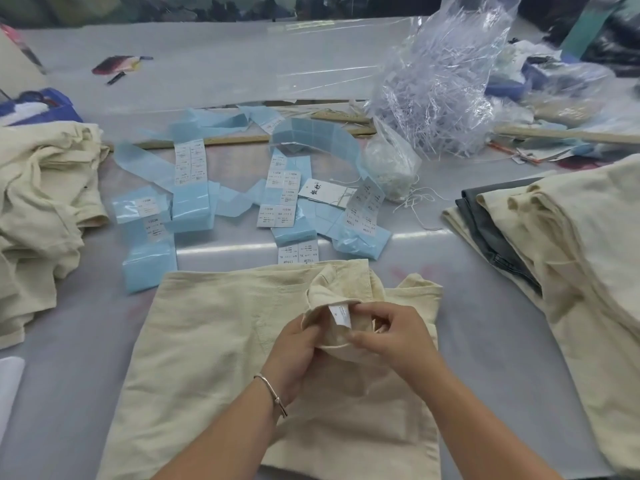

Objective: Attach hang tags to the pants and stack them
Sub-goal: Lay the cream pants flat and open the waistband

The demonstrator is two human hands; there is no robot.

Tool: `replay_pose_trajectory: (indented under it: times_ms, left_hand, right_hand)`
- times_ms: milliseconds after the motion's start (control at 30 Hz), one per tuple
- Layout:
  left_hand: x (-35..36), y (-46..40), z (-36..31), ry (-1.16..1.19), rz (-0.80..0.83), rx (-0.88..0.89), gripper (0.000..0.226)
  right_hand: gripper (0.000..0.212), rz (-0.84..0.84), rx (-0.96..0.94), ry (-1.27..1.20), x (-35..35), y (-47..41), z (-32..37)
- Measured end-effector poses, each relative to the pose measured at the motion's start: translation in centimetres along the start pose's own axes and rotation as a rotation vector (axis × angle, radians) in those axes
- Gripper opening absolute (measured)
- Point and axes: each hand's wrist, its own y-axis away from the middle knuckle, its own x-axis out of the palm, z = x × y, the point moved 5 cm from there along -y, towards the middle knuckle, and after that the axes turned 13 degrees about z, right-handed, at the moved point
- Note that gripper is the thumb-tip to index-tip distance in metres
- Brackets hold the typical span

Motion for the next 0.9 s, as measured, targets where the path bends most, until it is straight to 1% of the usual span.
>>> replay_pose_trajectory:
  times_ms: [33, 100, 167, 200, 267, 333, 433, 500, 567, 667, 800, 900]
  left_hand:
    - [-0.1, 0.2, 0.1, 0.002, 0.005, 0.002, 0.031]
    - [-0.2, 0.5, 0.4, 0.011, -0.004, -0.007, 0.023]
    - [-0.4, 0.6, 0.7, 0.001, -0.044, -0.037, 0.021]
    - [-0.5, 0.7, 0.8, -0.004, -0.062, -0.046, 0.023]
    - [-0.7, 0.8, 0.8, -0.005, -0.082, -0.039, 0.033]
    - [-0.7, 0.9, 0.6, 0.006, -0.084, -0.019, 0.043]
    - [-0.5, 1.1, 0.1, 0.028, -0.028, -0.002, 0.065]
    - [-0.4, 1.1, 0.0, 0.046, 0.014, 0.018, 0.073]
    - [-0.6, 1.1, 0.2, 0.097, 0.024, 0.020, 0.070]
    - [-0.9, 1.2, 0.4, 0.158, 0.003, 0.022, 0.056]
    - [-0.8, 1.3, 0.7, 0.222, -0.001, 0.026, 0.052]
    - [-0.8, 1.4, 0.7, 0.235, 0.006, 0.009, 0.044]
  right_hand:
    - [0.033, -0.022, -0.036, 0.088, 0.1, 0.1, 0.3]
    - [0.024, -0.096, -0.148, 0.255, 0.5, 0.3, 1.0]
    - [0.022, -0.163, -0.281, 0.415, 1.1, 0.6, 1.6]
    - [0.021, -0.194, -0.334, 0.490, 1.3, 0.7, 1.8]
    - [0.015, -0.259, -0.417, 0.619, 1.5, 1.0, 1.9]
    - [0.013, -0.308, -0.493, 0.691, 1.6, 1.4, 1.8]
    - [0.016, -0.305, -0.580, 0.745, 1.9, 1.7, 1.4]
    - [0.016, -0.275, -0.599, 0.767, 2.1, 1.7, 1.2]
    - [0.015, -0.260, -0.602, 0.758, 2.3, 1.7, 1.1]
    - [0.016, -0.241, -0.593, 0.716, 2.2, 1.7, 0.7]
    - [0.017, -0.194, -0.558, 0.645, 2.0, 1.8, -0.1]
    - [0.020, -0.165, -0.521, 0.557, 1.9, 1.6, -0.2]
